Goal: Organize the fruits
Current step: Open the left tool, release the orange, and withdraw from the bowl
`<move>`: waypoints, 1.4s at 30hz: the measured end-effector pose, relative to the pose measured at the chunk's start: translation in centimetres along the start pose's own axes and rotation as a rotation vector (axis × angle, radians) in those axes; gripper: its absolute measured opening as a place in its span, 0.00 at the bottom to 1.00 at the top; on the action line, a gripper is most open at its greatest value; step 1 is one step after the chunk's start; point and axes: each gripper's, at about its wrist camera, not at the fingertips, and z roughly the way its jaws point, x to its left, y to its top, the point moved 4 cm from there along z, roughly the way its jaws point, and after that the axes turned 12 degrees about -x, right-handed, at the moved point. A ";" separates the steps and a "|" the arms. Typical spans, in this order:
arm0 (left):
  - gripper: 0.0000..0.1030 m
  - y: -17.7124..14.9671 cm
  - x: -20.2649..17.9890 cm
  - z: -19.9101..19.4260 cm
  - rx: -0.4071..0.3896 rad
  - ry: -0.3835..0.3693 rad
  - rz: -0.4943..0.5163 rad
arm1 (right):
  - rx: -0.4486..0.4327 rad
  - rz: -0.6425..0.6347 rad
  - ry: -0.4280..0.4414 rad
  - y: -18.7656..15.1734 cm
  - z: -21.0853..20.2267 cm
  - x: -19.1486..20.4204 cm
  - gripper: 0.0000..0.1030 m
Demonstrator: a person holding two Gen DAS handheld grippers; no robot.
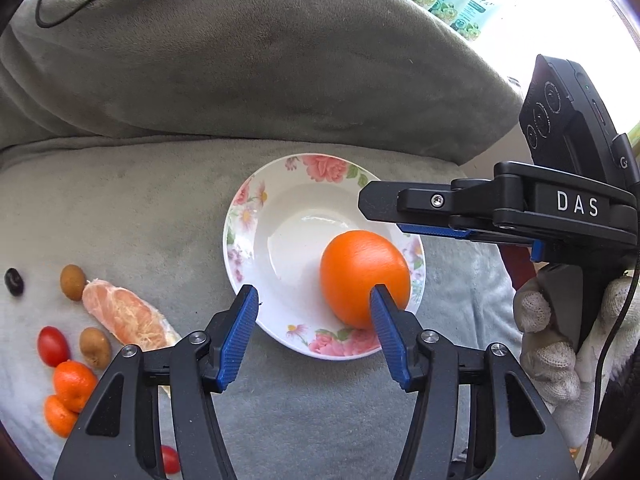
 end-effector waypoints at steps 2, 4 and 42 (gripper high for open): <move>0.54 -0.2 -0.3 0.0 -0.001 0.002 0.007 | -0.005 -0.017 -0.009 -0.1 -0.2 0.2 0.68; 0.54 -0.5 -0.4 -0.1 -0.003 0.004 0.013 | -0.008 -0.045 -0.024 -0.3 -0.4 0.7 0.68; 0.57 -6.2 13.5 -11.9 -0.038 0.252 -0.125 | 0.088 -0.484 0.069 -5.8 3.6 14.7 0.68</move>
